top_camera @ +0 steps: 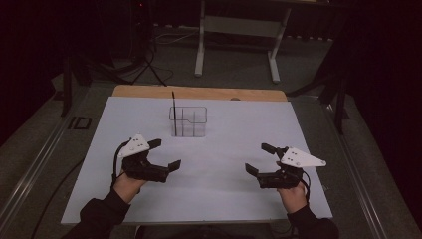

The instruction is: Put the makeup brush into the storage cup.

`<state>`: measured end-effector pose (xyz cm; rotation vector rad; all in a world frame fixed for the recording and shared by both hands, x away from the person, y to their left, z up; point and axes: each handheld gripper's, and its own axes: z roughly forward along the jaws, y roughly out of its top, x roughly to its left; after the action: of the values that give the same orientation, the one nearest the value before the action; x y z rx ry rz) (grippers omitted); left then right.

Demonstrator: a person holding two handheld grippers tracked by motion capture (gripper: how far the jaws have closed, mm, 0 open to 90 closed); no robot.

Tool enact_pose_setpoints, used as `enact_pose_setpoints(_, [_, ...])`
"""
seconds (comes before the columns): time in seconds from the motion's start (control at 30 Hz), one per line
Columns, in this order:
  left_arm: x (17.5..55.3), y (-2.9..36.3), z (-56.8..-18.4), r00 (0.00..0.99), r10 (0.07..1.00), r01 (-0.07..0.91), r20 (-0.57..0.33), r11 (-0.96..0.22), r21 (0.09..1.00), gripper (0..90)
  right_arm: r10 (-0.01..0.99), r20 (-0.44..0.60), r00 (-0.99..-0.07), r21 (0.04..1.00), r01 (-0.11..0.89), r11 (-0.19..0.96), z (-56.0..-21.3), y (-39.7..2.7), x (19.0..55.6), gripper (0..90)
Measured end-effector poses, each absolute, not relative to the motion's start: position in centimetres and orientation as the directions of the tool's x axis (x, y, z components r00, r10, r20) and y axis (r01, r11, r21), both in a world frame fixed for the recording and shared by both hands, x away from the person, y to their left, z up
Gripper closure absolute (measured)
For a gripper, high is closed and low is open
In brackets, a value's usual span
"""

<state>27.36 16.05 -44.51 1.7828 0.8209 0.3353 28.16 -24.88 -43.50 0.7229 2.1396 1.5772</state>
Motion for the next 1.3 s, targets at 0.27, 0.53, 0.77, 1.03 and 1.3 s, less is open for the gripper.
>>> enact_pose_setpoints(0.27, [26.5,15.7,-45.7,0.726,0.663,0.379,-0.180,-0.168,0.910,0.0,0.608,-0.003,-0.794,0.955,0.178,0.237,-43.6,-24.9,28.2,11.2])
enact_pose_setpoints(0.53, [25.6,16.2,-47.0,0.702,0.689,0.384,-0.179,-0.155,0.910,0.0,0.606,-0.004,-0.795,0.954,0.180,0.241,-43.7,-24.9,28.2,11.2])
enact_pose_setpoints(0.77, [25.2,16.8,-48.2,0.682,0.715,0.375,-0.155,-0.160,0.913,0.0,0.604,-0.008,-0.797,0.952,0.179,0.248,-43.8,-24.8,28.2,11.2])
enact_pose_setpoints(1.03, [25.3,17.1,-49.6,0.667,0.732,0.380,-0.138,-0.176,0.908,0.0,0.599,-0.017,-0.800,0.951,0.173,0.258,-43.9,-24.7,28.2,11.2])
enact_pose_setpoints(1.3, [25.1,16.9,-50.0,0.671,0.731,0.353,-0.119,-0.174,0.919,0.0,0.600,-0.023,-0.799,0.948,0.173,0.267,-44.1,-24.8,28.1,11.2])
